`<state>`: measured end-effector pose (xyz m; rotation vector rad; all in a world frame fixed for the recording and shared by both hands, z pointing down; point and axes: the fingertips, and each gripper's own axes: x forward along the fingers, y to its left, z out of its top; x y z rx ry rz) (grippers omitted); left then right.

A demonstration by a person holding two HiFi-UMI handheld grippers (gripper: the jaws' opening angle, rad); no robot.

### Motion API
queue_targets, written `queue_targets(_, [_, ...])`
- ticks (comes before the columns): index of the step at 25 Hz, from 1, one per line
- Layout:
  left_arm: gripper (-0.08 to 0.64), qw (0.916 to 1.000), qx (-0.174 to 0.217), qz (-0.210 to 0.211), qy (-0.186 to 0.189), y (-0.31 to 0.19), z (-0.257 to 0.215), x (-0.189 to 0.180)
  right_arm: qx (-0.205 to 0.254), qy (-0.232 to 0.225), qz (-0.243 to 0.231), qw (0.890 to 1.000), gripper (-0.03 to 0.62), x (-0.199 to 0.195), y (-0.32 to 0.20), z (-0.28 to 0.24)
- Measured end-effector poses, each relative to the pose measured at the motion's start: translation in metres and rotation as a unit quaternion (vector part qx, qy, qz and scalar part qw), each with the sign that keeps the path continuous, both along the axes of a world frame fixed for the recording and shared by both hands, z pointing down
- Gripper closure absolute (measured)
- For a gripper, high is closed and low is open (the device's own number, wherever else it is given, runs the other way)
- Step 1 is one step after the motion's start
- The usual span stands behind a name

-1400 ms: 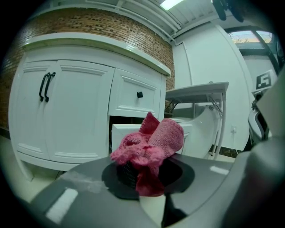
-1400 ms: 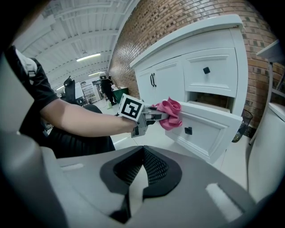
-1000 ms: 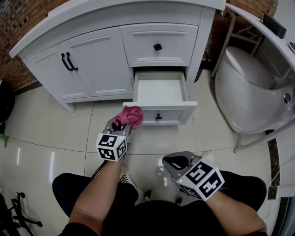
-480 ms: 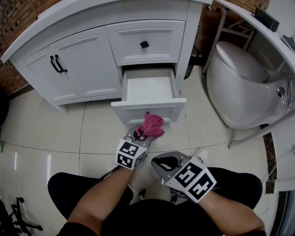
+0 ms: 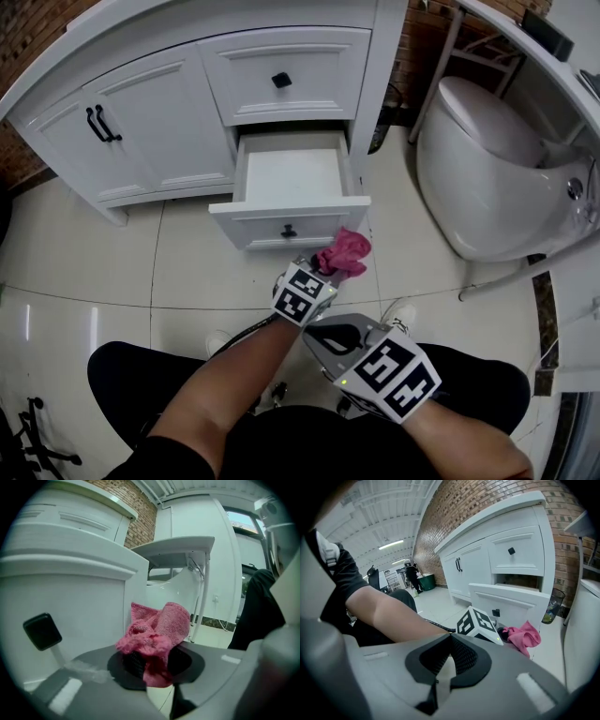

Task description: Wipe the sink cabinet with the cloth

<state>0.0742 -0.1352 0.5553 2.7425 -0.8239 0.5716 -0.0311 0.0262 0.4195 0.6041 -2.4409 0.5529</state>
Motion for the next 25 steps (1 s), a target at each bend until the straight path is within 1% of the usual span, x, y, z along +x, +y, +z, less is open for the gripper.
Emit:
queue_targets(3, [0.466, 1.0, -0.008, -0.005, 0.0, -0.006, 0.01, 0.004, -0.002, 0.001, 0.003, 1.0, 0.586, 0.002, -0.002, 0.003])
queue_targets(7, [0.466, 0.9992, -0.017, -0.037, 0.004, -0.016, 0.015, -0.012, -0.005, 0.001, 0.006, 1.0, 0.586, 0.003, -0.005, 0.003])
queue_targets(14, [0.466, 0.9935, -0.035, -0.108, 0.011, -0.03, 0.016, -0.072, -0.008, 0.014, 0.006, 1.0, 0.586, 0.002, -0.006, 0.01])
queue_targets(21, [0.466, 0.9832, -0.05, -0.175, 0.017, -0.026, 0.022, -0.131, -0.006, 0.018, -0.002, 1.0, 0.586, -0.005, -0.006, 0.01])
queue_targets(25, [0.466, 0.9777, -0.048, -0.203, 0.022, -0.026, 0.021, -0.158, -0.001, 0.021, -0.008, 1.0, 0.586, -0.011, -0.006, 0.011])
